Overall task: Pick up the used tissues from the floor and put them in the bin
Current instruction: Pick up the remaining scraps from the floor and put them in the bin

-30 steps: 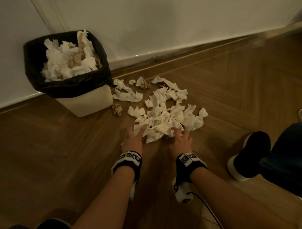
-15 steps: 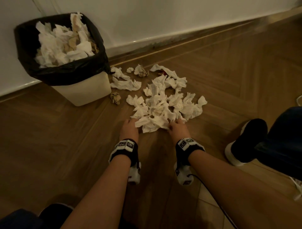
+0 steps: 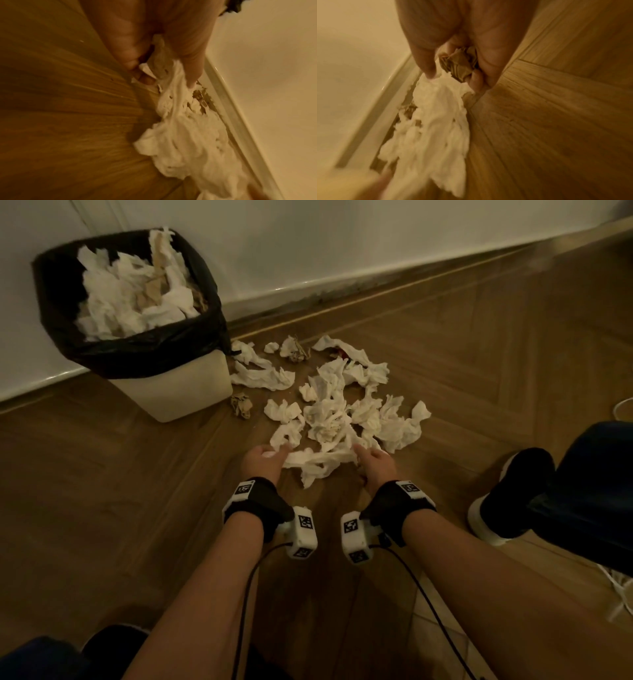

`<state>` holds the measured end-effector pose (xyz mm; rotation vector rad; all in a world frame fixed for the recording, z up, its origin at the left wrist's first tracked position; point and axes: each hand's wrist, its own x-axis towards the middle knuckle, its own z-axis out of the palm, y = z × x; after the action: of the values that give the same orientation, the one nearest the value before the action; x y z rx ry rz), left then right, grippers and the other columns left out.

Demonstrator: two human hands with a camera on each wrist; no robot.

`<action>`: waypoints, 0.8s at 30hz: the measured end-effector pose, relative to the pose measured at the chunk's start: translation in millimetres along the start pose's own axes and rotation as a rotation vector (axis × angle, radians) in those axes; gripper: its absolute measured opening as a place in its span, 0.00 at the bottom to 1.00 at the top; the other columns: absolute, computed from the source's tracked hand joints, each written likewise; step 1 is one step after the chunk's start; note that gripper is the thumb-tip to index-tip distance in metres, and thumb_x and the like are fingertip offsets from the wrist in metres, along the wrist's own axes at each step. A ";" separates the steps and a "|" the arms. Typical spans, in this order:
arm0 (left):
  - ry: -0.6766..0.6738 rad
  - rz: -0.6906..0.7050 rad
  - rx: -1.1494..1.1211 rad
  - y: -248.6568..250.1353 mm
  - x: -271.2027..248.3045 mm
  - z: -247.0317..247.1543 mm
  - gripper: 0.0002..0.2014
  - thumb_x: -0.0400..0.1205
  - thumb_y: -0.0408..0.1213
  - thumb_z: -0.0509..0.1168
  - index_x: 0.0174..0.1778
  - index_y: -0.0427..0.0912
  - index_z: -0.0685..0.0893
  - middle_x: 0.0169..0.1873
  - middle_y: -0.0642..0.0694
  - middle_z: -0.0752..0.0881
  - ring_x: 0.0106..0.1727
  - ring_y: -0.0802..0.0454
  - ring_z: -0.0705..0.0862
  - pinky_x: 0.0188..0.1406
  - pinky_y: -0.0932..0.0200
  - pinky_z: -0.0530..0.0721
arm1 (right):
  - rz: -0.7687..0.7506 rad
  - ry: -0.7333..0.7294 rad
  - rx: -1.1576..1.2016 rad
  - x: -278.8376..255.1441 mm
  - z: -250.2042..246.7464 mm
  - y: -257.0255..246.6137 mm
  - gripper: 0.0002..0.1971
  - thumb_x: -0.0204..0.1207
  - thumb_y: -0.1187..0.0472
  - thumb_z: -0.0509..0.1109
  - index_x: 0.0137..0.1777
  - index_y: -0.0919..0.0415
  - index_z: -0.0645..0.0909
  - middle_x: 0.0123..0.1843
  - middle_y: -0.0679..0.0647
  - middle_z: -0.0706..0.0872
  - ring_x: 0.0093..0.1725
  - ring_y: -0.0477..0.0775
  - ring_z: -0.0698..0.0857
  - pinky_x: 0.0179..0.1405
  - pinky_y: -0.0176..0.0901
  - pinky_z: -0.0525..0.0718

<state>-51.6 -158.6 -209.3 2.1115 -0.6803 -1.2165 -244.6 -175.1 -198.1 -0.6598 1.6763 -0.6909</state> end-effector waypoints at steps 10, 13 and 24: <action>-0.048 -0.234 -0.654 0.0 7.0 -16.6 0.16 0.85 0.35 0.58 0.68 0.34 0.75 0.51 0.38 0.82 0.39 0.49 0.80 0.33 0.61 0.80 | 0.250 -0.074 0.872 -10.4 -14.0 -11.1 0.07 0.80 0.67 0.64 0.56 0.64 0.75 0.45 0.62 0.79 0.40 0.52 0.80 0.27 0.39 0.88; -0.085 -0.253 -0.738 5.9 6.8 -22.4 0.09 0.85 0.36 0.58 0.55 0.35 0.80 0.44 0.38 0.82 0.32 0.49 0.82 0.27 0.62 0.81 | 0.278 -0.132 0.930 -12.4 -20.0 -9.8 0.04 0.81 0.65 0.64 0.53 0.64 0.77 0.48 0.63 0.83 0.38 0.49 0.84 0.29 0.35 0.88; -0.148 -0.129 -0.669 9.3 0.7 -17.2 0.14 0.79 0.26 0.66 0.60 0.38 0.79 0.63 0.34 0.82 0.51 0.47 0.84 0.54 0.53 0.82 | 0.231 -0.165 0.634 -13.8 -20.1 -0.7 0.05 0.81 0.55 0.65 0.54 0.53 0.76 0.25 0.46 0.66 0.14 0.41 0.64 0.12 0.31 0.59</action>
<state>-37.3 -161.3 -196.3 1.5318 -0.1507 -1.4340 -261.5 -163.4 -185.1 -0.0673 1.2535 -0.9119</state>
